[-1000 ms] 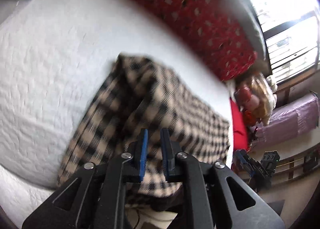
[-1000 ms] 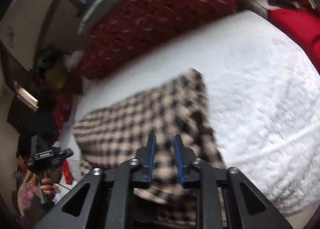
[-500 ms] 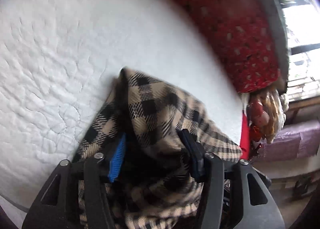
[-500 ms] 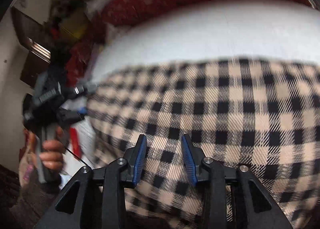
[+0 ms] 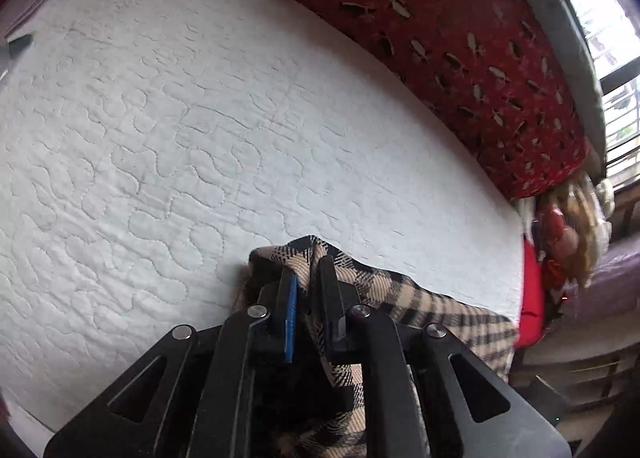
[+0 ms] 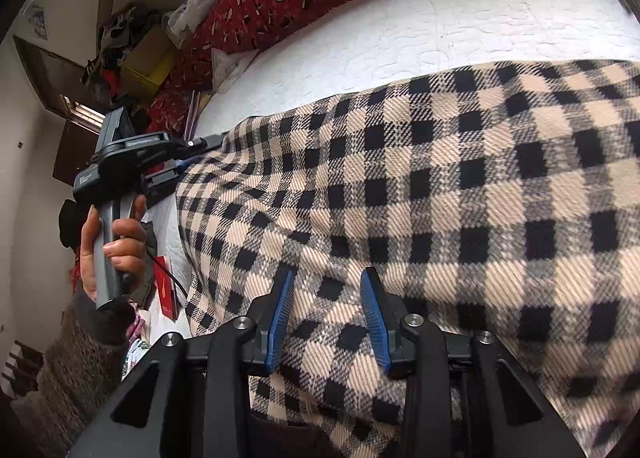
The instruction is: Fold large clothes
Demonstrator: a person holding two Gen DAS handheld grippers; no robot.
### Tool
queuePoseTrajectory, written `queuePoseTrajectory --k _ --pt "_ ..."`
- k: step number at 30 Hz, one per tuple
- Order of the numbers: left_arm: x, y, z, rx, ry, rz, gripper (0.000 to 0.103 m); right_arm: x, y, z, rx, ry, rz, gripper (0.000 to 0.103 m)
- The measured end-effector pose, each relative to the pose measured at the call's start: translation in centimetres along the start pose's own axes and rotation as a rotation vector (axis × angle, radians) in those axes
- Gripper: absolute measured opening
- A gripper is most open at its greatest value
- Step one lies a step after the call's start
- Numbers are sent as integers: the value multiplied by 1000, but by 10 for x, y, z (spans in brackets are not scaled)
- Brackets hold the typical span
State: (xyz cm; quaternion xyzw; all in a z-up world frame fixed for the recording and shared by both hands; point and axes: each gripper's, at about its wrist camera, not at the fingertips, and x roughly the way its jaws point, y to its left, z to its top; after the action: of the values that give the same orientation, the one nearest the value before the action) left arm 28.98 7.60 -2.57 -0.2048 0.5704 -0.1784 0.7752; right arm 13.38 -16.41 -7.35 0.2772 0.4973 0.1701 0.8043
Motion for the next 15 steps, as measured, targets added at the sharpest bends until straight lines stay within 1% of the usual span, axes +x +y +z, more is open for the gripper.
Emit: queuePoseTrajectory --k 1,3,5,6,7,8,9,10,11,12,13,14,15 --pt "-9 4 -5 -23 -10 -55 9 -7 4 -2 -10 -18 4 39" --pt "-28 2 -15 -24 -38 -107 9 -28 9 -8 -53 -74 13 42" --pt "-44 -7 -32 8 -67 -147 9 -38 2 -17 -78 -101 -8 62" --pt "-51 -15 -42 27 -88 -163 9 -36 -6 -22 -72 -85 -45 61" --pt "-56 -23 -51 52 -100 -185 12 -30 -15 -26 -56 -51 -77 61" --pt "-61 -35 -63 98 -106 -194 16 -24 -24 -30 -37 -23 -83 58" --pt "-63 -42 -73 135 -107 -172 18 -28 -29 -32 -23 -43 -68 55" --pt "-61 -49 -80 174 -103 -140 24 -34 -33 -32 -2 -65 -62 53" --pt "-54 -56 -88 216 -85 -96 30 -45 -35 -30 27 -97 -53 53" --pt "-41 -59 -97 250 -47 -32 31 -57 -39 -30 43 -147 -43 53" --pt "-29 -57 -103 262 -8 27 31 -72 -44 -30 55 -212 -39 54" --pt "-13 -52 -107 253 40 74 31 -86 -50 -30 68 -270 -46 56" --pt "7 -42 -110 221 103 106 31 -97 -58 -30 84 -309 -75 56"
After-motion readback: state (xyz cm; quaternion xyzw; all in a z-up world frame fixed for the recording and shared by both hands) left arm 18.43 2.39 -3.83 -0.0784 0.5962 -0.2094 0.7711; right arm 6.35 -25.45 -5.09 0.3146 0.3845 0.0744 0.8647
